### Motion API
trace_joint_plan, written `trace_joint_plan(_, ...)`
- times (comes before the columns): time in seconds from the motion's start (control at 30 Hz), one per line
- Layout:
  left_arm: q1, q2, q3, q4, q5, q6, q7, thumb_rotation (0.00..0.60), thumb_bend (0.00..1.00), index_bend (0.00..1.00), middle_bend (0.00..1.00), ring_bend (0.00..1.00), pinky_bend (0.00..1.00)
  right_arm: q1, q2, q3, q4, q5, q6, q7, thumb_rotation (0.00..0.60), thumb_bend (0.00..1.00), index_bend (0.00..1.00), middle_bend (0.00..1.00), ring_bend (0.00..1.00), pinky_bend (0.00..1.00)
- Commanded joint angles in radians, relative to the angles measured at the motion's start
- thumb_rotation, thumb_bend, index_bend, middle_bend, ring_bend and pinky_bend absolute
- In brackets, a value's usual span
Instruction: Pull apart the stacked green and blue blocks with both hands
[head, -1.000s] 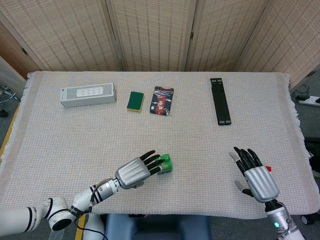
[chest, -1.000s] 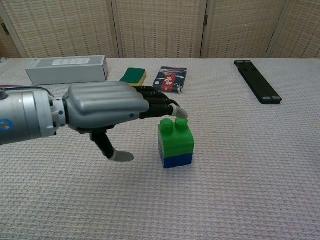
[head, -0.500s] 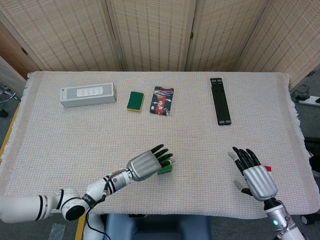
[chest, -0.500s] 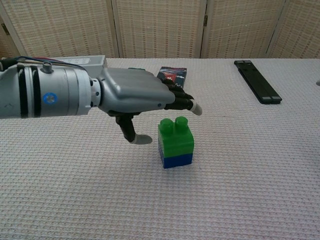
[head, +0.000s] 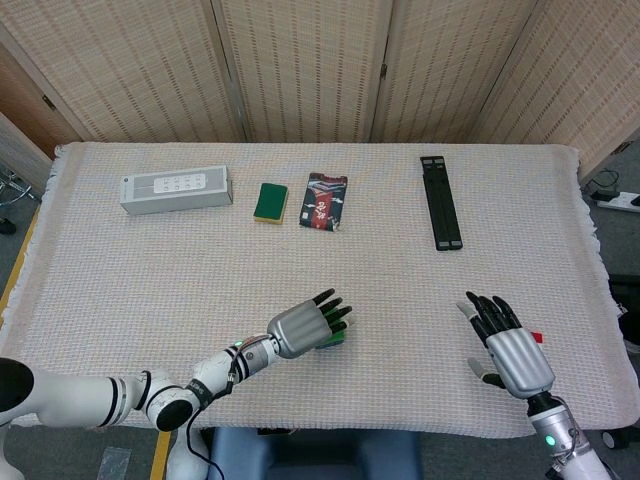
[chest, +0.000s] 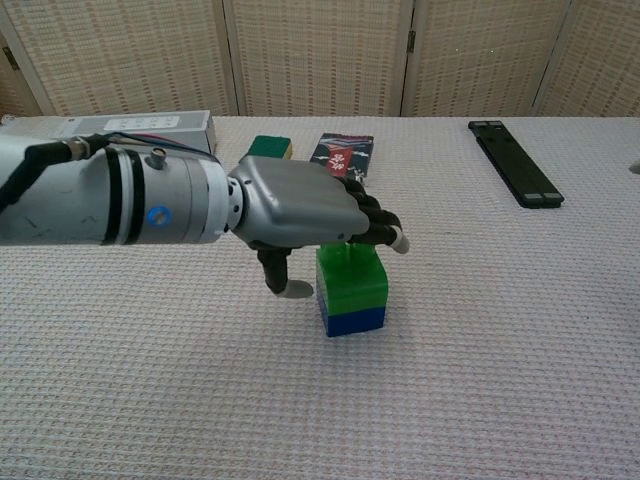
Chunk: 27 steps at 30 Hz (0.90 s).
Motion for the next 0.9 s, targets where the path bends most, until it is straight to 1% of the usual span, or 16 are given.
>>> trace_joint_plan(0.03, -0.013, -0.007, 0.009, 0.004, -0.008, 0.010, 0.002, 0.600, 0.42, 0.08, 0.05, 0.00, 0.00, 0.002, 0.000, -0.002, -0.001, -0.001, -0.003, 0.001, 0.600, 0.37, 0.00, 0.00, 0.00, 0.00)
trace_joint_plan(0.33, -0.047, -0.035, 0.037, 0.001, -0.020, 0.031, -0.011, 0.600, 0.42, 0.09, 0.04, 0.00, 0.00, 0.004, 0.004, -0.005, -0.004, -0.004, -0.003, 0.008, 0.600, 0.37, 0.00, 0.00, 0.00, 0.00)
trace_joint_plan(0.57, -0.071, -0.066, 0.060, 0.046, -0.013, 0.051, 0.004, 0.600, 0.42, 0.10, 0.04, 0.00, 0.00, 0.003, 0.015, -0.007, -0.009, -0.007, 0.002, 0.023, 0.600, 0.37, 0.00, 0.00, 0.00, 0.00)
trace_joint_plan(0.9, -0.088, -0.071, 0.093, 0.082, -0.046, 0.049, 0.000, 0.600, 0.42, 0.11, 0.05, 0.00, 0.00, 0.007, 0.017, -0.008, -0.010, -0.004, -0.006, 0.028, 0.600, 0.37, 0.00, 0.00, 0.00, 0.00)
